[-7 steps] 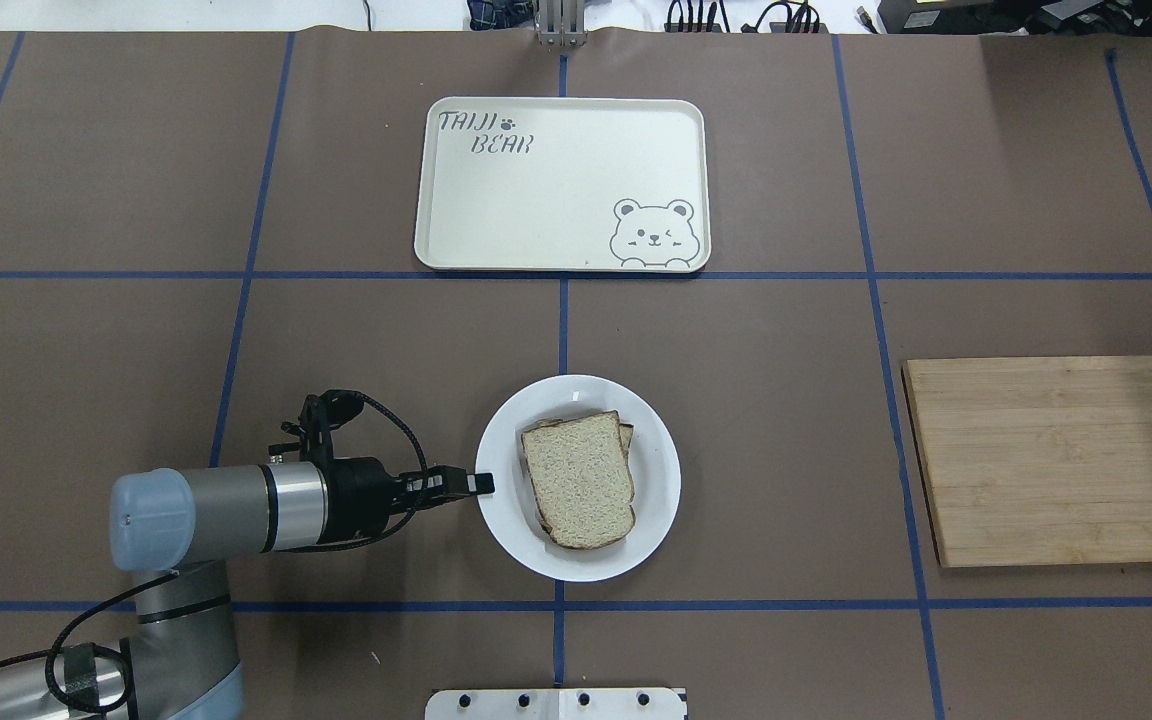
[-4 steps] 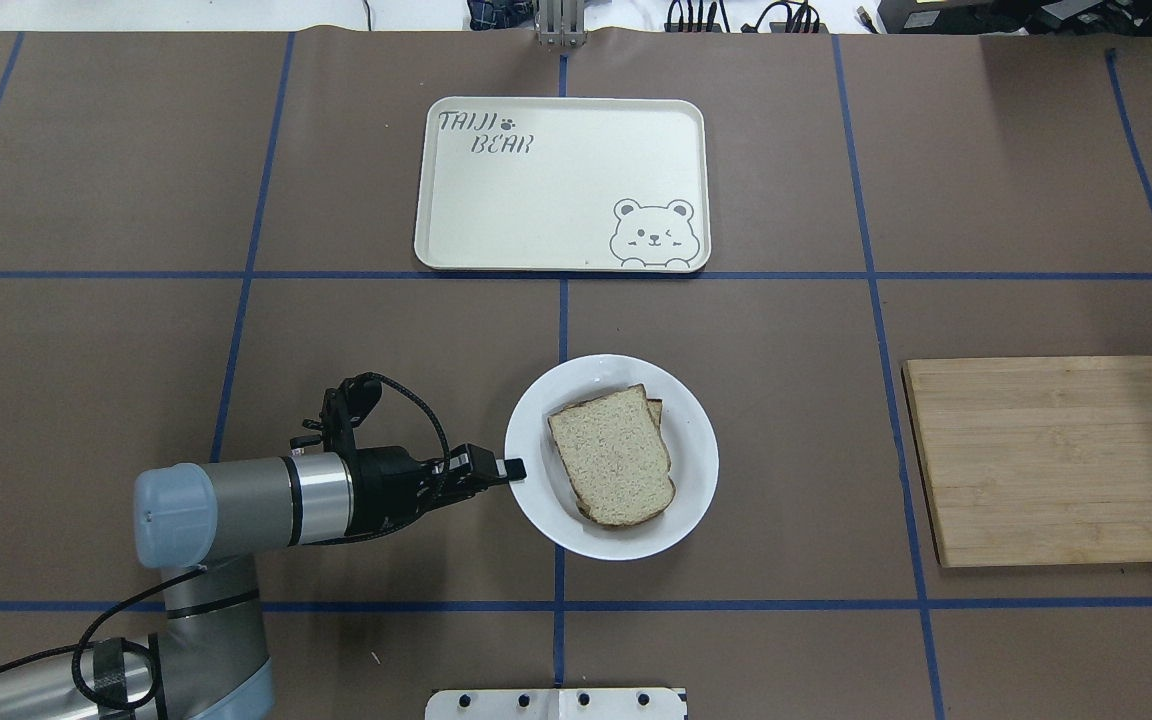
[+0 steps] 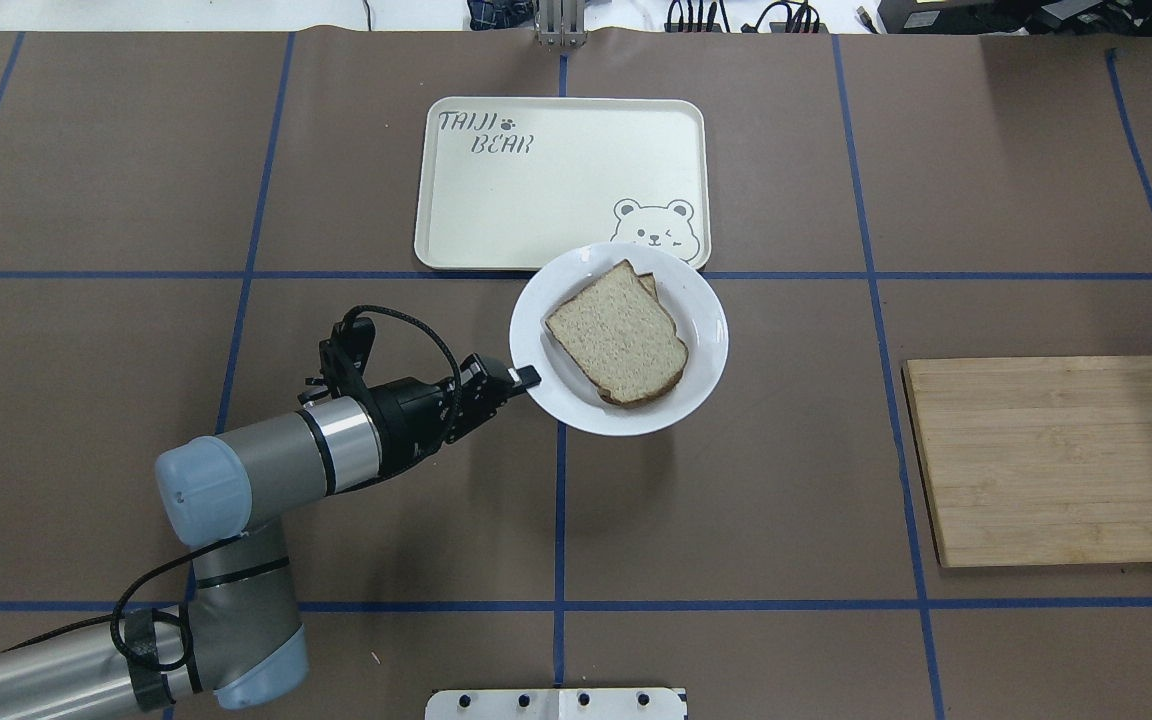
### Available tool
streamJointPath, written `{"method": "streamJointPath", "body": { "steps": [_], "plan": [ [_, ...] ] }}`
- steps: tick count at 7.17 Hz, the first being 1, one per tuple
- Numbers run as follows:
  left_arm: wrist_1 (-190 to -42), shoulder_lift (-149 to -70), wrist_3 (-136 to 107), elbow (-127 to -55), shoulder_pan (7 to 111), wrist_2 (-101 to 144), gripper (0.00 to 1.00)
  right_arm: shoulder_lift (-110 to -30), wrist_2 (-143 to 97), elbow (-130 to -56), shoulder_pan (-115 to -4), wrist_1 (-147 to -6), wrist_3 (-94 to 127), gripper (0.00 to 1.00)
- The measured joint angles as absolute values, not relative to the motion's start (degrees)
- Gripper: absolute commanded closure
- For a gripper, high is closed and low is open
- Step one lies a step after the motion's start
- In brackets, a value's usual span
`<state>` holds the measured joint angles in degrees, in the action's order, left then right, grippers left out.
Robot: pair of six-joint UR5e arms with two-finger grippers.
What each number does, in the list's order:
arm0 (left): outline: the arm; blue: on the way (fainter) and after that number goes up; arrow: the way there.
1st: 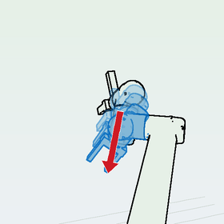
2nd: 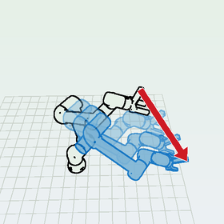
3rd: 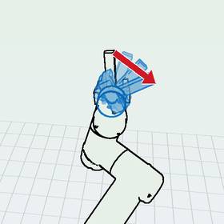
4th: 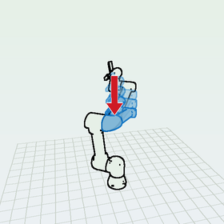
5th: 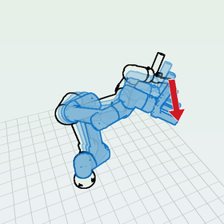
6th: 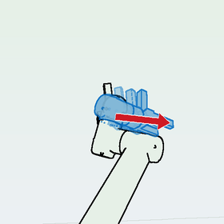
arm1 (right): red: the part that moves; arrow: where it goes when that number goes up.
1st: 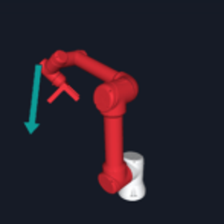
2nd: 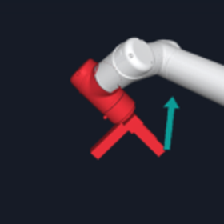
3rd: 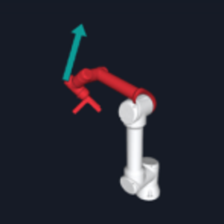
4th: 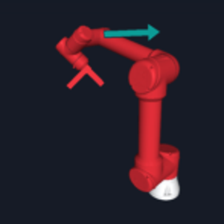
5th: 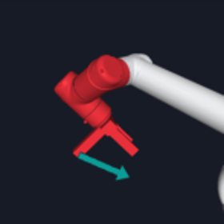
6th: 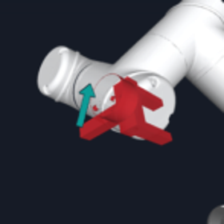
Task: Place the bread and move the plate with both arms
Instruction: 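Slide the plate with the left gripper onto the bear tray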
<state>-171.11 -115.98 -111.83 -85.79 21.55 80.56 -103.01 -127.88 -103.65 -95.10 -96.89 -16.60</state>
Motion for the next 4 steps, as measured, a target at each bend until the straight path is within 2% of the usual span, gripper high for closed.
{"method": "streamJointPath", "body": {
  "steps": [4],
  "plan": [
    [-156.2, -125.9, -123.9, -76.4, 31.5, 79.3, 1.00, -103.0, -127.7, -103.5, -95.1, -96.9, -16.6, 0.00]
  ]
}}
